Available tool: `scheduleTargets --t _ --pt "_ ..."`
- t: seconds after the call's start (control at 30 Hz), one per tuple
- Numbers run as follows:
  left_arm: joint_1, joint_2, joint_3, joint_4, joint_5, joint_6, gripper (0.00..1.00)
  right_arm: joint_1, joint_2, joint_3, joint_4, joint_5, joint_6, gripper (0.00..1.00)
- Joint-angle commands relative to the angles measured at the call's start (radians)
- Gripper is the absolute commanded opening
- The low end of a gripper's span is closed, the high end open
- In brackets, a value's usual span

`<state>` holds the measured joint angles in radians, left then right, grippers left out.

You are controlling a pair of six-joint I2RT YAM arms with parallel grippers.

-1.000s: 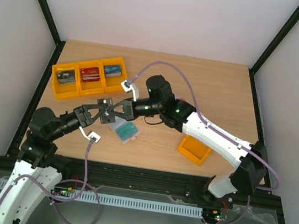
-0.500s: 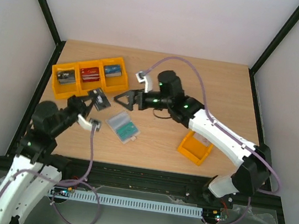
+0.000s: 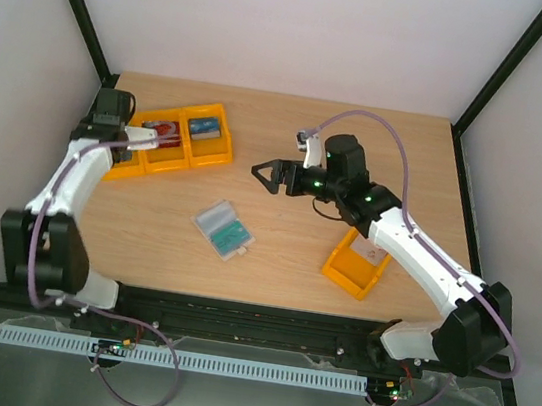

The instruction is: Take the credit cards out of the card holder

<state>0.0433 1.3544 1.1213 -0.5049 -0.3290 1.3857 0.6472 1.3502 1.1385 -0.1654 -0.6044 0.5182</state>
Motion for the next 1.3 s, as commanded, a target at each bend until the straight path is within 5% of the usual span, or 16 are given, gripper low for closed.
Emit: scheduleTargets --t 0.0,0.2,0.3,1.1,1.17,1.2,1.27 --pt "0.086 0.238 0.151 0.059 -0.132 -0.064 0.02 -0.03 0.008 -0.007 -0.023 -0.016 -0.059 0.99" --pt "0.128 0.451 0.402 -0.019 -0.038 -0.175 0.02 -0.061 0.053 -0.005 -0.026 -0.03 -0.082 0.99" --pt "0.128 0.456 0.356 0.017 0.026 -0.125 0.02 -0.085 0.072 -0.009 -0.03 -0.035 -0.086 0.99" --pt "0.128 0.638 0.217 0.412 -0.115 0.054 0.02 -0.146 0.173 0.051 -0.024 -0.149 -0.078 0.99" --pt "0.128 0.634 0.202 0.429 -0.113 0.067 0.21 -0.146 0.159 0.055 -0.027 -0.14 -0.081 0.99" --pt "0.126 0.63 0.206 0.415 -0.111 0.064 0.43 -0.146 0.153 0.058 -0.031 -0.134 -0.081 0.99" --pt "0.125 0.616 0.232 0.372 -0.091 0.042 0.52 -0.146 0.143 0.062 -0.034 -0.133 -0.083 0.99"
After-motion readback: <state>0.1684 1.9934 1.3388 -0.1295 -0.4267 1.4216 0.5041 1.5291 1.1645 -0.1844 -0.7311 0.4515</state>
